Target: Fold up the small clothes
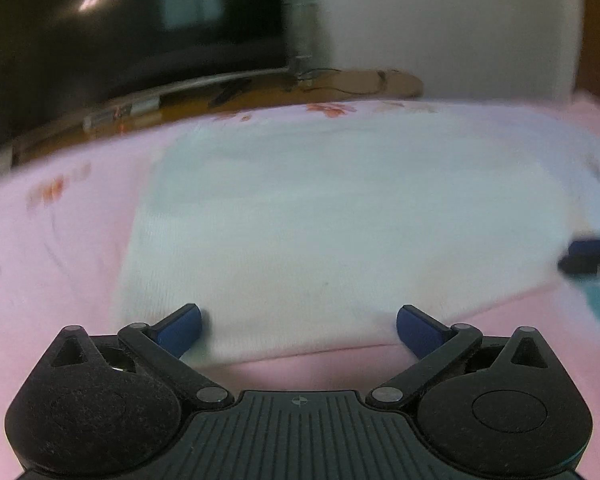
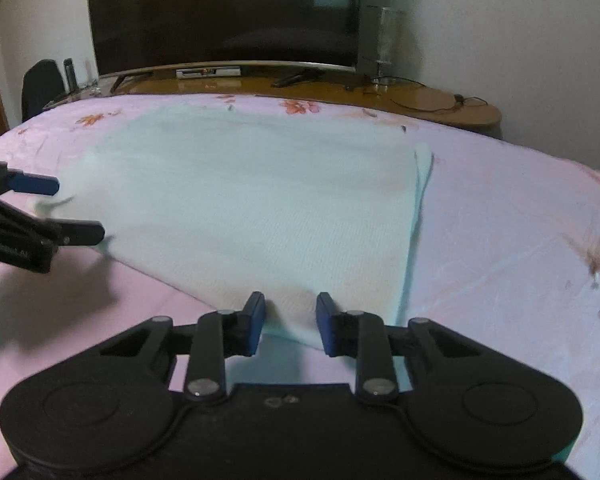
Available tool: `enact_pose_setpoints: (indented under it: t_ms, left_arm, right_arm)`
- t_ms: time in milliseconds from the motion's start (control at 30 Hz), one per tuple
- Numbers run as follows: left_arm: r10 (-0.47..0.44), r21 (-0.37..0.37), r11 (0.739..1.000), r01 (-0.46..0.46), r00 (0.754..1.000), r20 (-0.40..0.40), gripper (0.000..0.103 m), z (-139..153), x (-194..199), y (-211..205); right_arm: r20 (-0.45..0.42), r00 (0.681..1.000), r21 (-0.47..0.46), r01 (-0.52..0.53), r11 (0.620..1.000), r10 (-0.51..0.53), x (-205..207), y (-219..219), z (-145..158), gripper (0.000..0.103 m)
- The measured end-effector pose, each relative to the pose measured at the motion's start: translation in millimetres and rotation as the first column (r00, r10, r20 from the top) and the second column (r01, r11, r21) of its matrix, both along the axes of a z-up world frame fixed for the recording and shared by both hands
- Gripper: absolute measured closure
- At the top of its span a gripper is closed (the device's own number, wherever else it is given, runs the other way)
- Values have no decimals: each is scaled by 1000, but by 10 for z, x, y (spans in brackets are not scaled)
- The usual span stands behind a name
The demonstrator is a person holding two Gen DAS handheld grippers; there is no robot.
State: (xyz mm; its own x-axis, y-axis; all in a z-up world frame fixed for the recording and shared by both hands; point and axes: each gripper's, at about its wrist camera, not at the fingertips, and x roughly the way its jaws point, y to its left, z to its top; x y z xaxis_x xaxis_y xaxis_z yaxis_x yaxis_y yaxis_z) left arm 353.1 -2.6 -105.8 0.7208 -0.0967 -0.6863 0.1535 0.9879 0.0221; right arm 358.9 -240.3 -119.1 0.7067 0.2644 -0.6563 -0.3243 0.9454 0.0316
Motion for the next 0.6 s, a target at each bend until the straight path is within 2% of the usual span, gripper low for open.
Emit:
enact_pose_setpoints:
  t_ms: [267,400,467,533,600]
  left_arm:
    - [-16,0,1000,16,1000,13,0,-31,-62,101]
    - [24,30,999,-24,1000,5,0,88,-195,109]
    - [24,40,999,-25,999,40,0,130,-324,164]
    - [61,50,997,-59,998,-34,0,10,-317,297]
    - [90,-47,995,-91,996,-26,0,-1,-373,498]
  right_arm:
    - [-10,1000,40,-3,999,4,-34,-144,-9,76]
    - [-15,1000,11,5,1000,-4,-25,-89,48,74]
    - [50,998,44,43,998,-45,-121,-167,179,72]
    - [54,997,75,53,996,-57,-160,-262,211,75]
    - [-28,997,35,74,997,-73,-70,-309,67,74]
